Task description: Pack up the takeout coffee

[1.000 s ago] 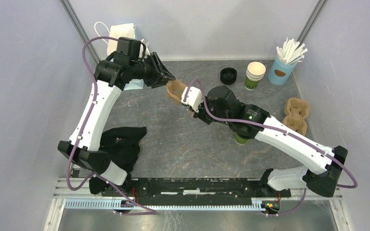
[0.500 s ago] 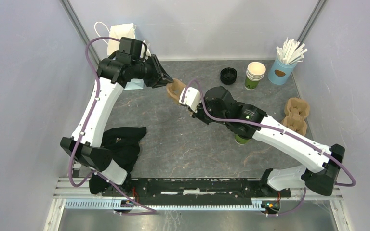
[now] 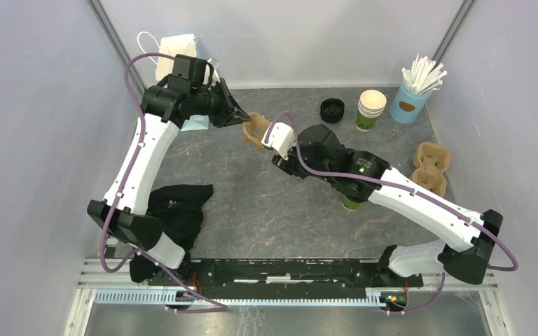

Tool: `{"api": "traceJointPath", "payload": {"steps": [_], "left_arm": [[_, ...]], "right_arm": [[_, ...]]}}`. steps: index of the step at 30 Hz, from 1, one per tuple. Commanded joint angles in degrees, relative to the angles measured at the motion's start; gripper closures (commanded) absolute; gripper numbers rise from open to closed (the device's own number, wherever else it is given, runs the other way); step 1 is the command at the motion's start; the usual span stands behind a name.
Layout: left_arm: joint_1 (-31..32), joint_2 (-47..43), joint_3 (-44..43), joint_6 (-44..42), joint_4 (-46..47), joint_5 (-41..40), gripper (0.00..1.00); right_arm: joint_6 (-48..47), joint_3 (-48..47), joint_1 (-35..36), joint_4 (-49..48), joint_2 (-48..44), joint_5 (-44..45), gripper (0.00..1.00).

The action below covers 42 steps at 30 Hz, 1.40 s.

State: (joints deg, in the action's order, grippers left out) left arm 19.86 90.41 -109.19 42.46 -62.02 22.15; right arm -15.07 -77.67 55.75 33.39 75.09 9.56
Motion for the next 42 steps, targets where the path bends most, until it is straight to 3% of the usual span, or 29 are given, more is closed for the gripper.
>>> {"api": "traceJointPath", "payload": {"steps": [1, 4, 7, 10, 13, 16, 18, 19, 22, 24, 27, 33, 42], "left_arm": [[-1.49, -4.49, 2.64, 0.69, 7.13, 0.04, 0.98], [-2.32, -7.75, 5.52, 2.35, 12.56, -2.87, 0.98], [-2.83, -11.17, 8.33, 3.32, 17.08, -6.59, 0.98], [-3.06, -13.22, 10.39, 4.59, 20.65, -8.23, 0.98], [-3.16, -14.52, 11.38, 5.72, 22.91, -9.35, 0.98], [-3.24, -16.23, 13.65, 7.45, 26.79, -9.26, 0.98], [-3.25, -17.6, 15.68, 8.7, 29.88, -9.06, 0.98], [-3.25, -18.31, 16.73, 9.29, 31.33, -9.2, 0.98], [-3.26, -19.99, 19.93, 12.46, 36.17, -8.58, 0.98], [-3.25, -20.64, 21.39, 14.39, 38.48, -7.74, 0.98], [-3.29, -21.27, 22.5, 16.15, 40.1, -7.18, 0.98], [-3.25, -21.58, 22.35, 17.09, 40.09, -5.89, 0.98], [-3.33, -22.44, 23.8, 18.77, 42.84, -3.38, 0.98]], "right_arm": [[4.36, -2.99, -0.37, 3.25, -1.99, 1.65, 0.44], [7.52, -3.49, -0.71, 5.61, -3.81, -1.2, 0.24], [10.73, -3.47, -1.13, 6.92, -5.7, -3.11, 0.12], [14.84, -3.81, -6.62, 6.53, -6.52, -8.65, 0.07], [22.9, -4.4, -21.04, 3.56, -5.45, -27.79, 0.05], [37.03, -6.65, -33.43, -0.7, -1.15, -45.38, 0.06], [50.33, -3.46, -37.26, -10.48, 0.59, -56.51, 0.12], [59.0, -0.19, -38.25, -19.98, 0.33, -59.8, 0.13], [82.51, 12.24, -40.78, -51.33, -1.97, -61.22, 0.13], [92.23, 16.72, -42.73, -62.72, -1.6, -60.89, 0.14], [104.4, 22.78, -44.25, -79.85, -0.28, -60.31, 0.26], [111.41, 27.8, -46.07, -90.2, 0.38, -58.26, 0.43], [105.3, 26.34, -46.21, -81.81, 1.46, -58.97, 0.45]]}}
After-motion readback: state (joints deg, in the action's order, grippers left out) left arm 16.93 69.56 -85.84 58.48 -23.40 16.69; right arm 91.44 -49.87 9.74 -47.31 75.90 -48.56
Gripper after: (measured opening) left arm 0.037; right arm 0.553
